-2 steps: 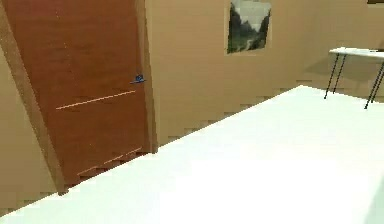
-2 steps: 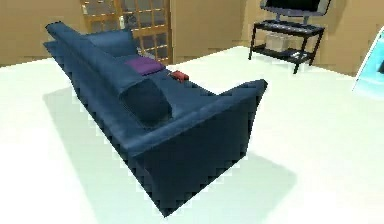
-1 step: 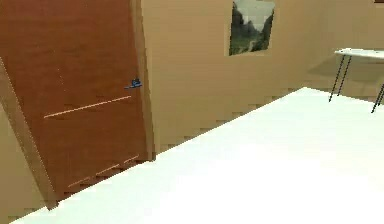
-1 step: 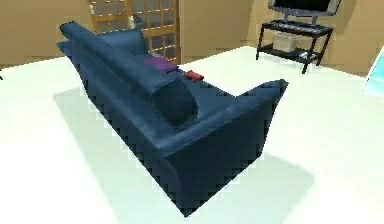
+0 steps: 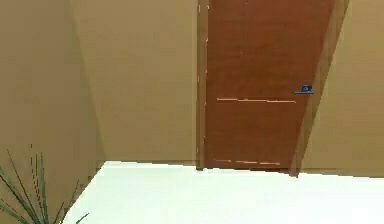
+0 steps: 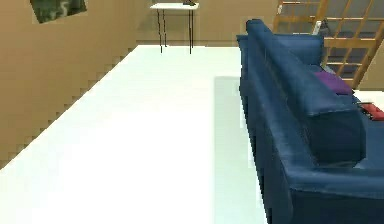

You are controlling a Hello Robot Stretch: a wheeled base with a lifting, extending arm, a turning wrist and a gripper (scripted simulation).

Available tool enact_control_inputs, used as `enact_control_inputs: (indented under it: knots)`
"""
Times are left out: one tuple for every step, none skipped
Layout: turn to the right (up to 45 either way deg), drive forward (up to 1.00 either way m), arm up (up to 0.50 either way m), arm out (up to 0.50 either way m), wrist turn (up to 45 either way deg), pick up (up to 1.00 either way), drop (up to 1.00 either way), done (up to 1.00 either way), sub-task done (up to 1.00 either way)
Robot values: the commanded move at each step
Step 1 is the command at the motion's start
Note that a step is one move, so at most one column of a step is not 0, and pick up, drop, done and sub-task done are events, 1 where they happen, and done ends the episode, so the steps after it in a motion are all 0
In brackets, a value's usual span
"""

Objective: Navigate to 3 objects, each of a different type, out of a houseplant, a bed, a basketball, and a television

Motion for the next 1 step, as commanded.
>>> enact_control_inputs:
  knots:
    - [-45.0,0.00,0.00,0.00,0.0,0.00,0.00,0.00,0.00]
